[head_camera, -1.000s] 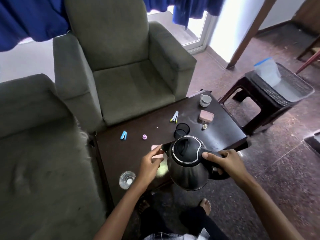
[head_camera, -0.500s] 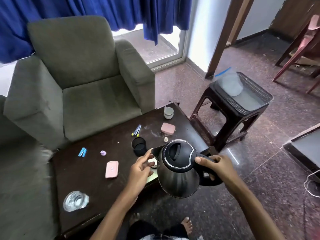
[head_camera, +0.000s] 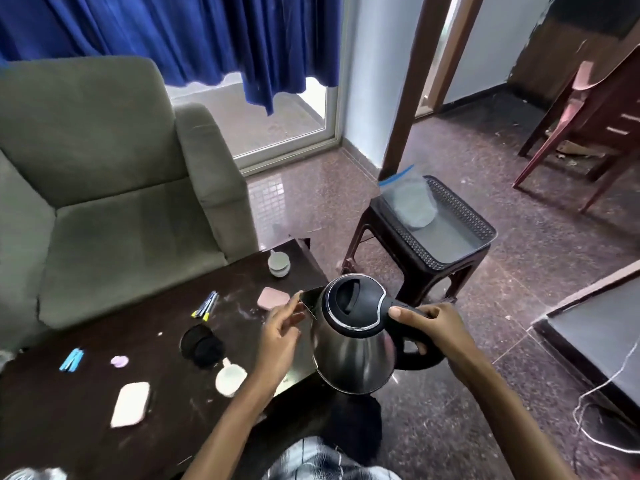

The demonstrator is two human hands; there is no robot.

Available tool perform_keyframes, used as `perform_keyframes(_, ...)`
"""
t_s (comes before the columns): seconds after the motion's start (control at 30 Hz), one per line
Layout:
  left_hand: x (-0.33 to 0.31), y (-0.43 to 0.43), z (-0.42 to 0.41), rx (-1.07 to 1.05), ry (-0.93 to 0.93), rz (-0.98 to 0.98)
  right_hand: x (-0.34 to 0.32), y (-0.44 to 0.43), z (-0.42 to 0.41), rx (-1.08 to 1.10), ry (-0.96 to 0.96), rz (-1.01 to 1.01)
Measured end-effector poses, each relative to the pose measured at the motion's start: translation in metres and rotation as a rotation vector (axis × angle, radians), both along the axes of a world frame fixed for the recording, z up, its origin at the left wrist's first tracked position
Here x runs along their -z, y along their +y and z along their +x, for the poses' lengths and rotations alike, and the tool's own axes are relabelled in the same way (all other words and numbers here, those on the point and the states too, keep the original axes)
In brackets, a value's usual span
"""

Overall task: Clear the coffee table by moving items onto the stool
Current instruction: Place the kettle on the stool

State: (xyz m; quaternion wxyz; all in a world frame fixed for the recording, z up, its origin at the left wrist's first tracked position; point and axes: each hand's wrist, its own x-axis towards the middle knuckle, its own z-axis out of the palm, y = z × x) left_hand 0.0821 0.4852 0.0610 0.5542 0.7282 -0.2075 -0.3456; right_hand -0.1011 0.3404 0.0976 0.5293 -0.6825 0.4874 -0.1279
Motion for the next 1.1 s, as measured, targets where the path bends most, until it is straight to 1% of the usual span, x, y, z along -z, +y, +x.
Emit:
perform_keyframes(0.2, -0.002, -0.109, -0.002, 0.006, -0.069, 0.026, -0.001, -0.105, -0.010, 0.017, 0.006, 0.023)
perform_keyframes(0.33, -0.008, -0.175, -0.005, 0.036, -0.062, 0.048, -0.003, -0.170, -0.017, 0.010, 0.016, 0.024)
perform_keyframes(0.4, -0.010, -0.204, -0.007, 0.065, -0.048, 0.060, -0.006, -0.200, -0.022, 0.009, -0.010, 0.013)
perform_keyframes(0.57, -0.006, -0.263, -0.013, 0.163, 0.031, 0.095, -0.009, -0.278, -0.031, 0.036, -0.076, 0.036)
perform_keyframes(0.7, -0.002, -0.314, -0.032, 0.145, 0.132, 0.101, 0.001, -0.345, -0.037, -0.033, -0.068, 0.028)
perform_keyframes(0.9, 0.009, -0.391, -0.068, 0.051, 0.237, 0.174, 0.029, -0.455, -0.042, -0.153, -0.013, 0.089)
perform_keyframes(1.03, 0.014, -0.431, -0.085, 0.115, 0.266, 0.270, 0.050, -0.515, -0.041, -0.211, 0.087, 0.164)
perform_keyframes(1.1, 0.023, -0.448, -0.090, 0.102, 0.309, 0.300, 0.064, -0.536, -0.036, -0.243, 0.109, 0.194)
